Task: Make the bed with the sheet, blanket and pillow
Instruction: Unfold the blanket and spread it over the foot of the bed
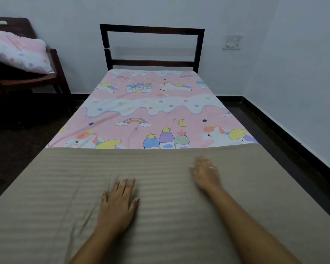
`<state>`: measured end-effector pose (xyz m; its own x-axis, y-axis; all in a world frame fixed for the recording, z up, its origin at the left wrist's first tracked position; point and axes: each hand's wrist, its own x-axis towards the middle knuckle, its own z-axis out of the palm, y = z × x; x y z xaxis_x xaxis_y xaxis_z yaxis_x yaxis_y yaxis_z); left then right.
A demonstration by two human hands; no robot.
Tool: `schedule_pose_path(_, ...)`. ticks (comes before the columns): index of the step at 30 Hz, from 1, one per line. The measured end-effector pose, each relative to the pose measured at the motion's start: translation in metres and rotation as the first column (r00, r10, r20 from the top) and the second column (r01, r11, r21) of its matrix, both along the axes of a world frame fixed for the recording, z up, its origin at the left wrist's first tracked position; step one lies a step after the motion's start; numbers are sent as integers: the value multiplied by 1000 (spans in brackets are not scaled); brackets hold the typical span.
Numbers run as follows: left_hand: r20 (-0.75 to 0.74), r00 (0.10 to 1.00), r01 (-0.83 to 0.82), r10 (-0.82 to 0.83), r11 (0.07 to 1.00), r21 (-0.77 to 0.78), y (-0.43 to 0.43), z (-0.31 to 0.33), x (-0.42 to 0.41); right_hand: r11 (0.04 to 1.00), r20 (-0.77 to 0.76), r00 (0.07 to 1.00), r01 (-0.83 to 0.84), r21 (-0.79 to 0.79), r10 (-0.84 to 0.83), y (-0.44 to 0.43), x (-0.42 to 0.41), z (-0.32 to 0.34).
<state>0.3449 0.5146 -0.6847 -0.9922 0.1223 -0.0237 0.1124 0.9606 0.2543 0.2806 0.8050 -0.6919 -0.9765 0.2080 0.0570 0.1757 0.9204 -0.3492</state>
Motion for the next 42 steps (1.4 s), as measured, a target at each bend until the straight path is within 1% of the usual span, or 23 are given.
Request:
schedule_pose_path(1,5,1000,1,-1,1000,-7,0,-4,-2,988,29,992,116,104,-120,36,2,0)
schedule_pose_path(2,11,1000,2,-2,1000,-11,1,-6,-4,965,70,974,203,168,-217,64,5,-1)
schedule_pose_path(4,19,1000,-1,1,1000,-11,0,-8,-6,927,142,932,298,227,-334,97,15,-3)
schedule_pose_path(6,26,1000,-15,15,1000,-10,-3,-9,-6,916,159,921,311,252,-356,98,13,-7)
schedule_pose_path(9,53,997,-47,50,998,-53,-15,-5,-8,932,116,938,299,205,-326,56,-7,-8)
schedule_pose_path(11,69,994,-80,86,993,-81,-29,-4,-10,956,105,960,241,169,-261,13,-23,-6)
schedule_pose_path(15,94,980,-168,178,981,-101,-70,-4,-10,991,119,990,61,119,-76,-100,-44,-3)
schedule_pose_path(20,75,952,-288,297,951,-110,-121,-9,-2,980,122,972,-198,-19,199,-250,-37,-4)
schedule_pose_path(22,55,945,-316,324,941,-121,-139,-10,2,935,116,928,-351,-47,354,-298,-26,-6)
schedule_pose_path(24,43,935,-346,352,931,-117,-154,-11,6,847,122,839,-519,-116,531,-330,-17,-4)
schedule_pose_path(26,24,926,-371,376,922,-109,-169,-11,11,737,93,745,-619,-271,660,-343,-17,3)
schedule_pose_path(27,16,922,-383,387,917,-115,-176,-12,15,697,34,743,-610,-377,668,-341,-20,6)
schedule_pose_path(28,4,916,-398,401,910,-117,-182,-12,19,681,-32,776,-572,-457,630,-332,-23,6)
schedule_pose_path(29,-9,911,-411,413,904,-115,-186,-12,21,710,-70,827,-519,-475,557,-318,-27,5)
schedule_pose_path(30,-21,906,-423,423,899,-114,-192,-13,26,787,-78,881,-453,-420,466,-301,-29,2)
schedule_pose_path(31,-26,903,-430,430,896,-112,-196,-12,30,879,-61,926,-372,-299,372,-279,-28,-2)
schedule_pose_path(32,-29,900,-436,435,895,-99,-199,-12,34,946,-18,959,-283,-157,283,-256,-23,-7)
schedule_pose_path(33,-36,897,-442,440,894,-80,-201,-13,38,977,25,977,-212,-37,213,-237,-16,-11)
schedule_pose_path(35,-50,895,-446,444,893,-53,-202,-12,46,976,92,981,-181,117,171,-220,-1,-16)
schedule_pose_path(37,-45,895,-446,444,894,-52,-200,-11,54,952,107,966,-251,172,235,-235,19,-15)
schedule_pose_path(38,-34,895,-446,445,894,-51,-199,-10,58,939,103,956,-290,182,275,-251,30,-16)
schedule_pose_path(40,-8,896,-444,444,895,-46,-195,-7,64,916,68,927,-375,143,369,-289,47,-24)
schedule_pose_path(42,21,899,-435,437,899,-55,-194,-3,73,866,129,866,-495,69,484,-331,68,-18)
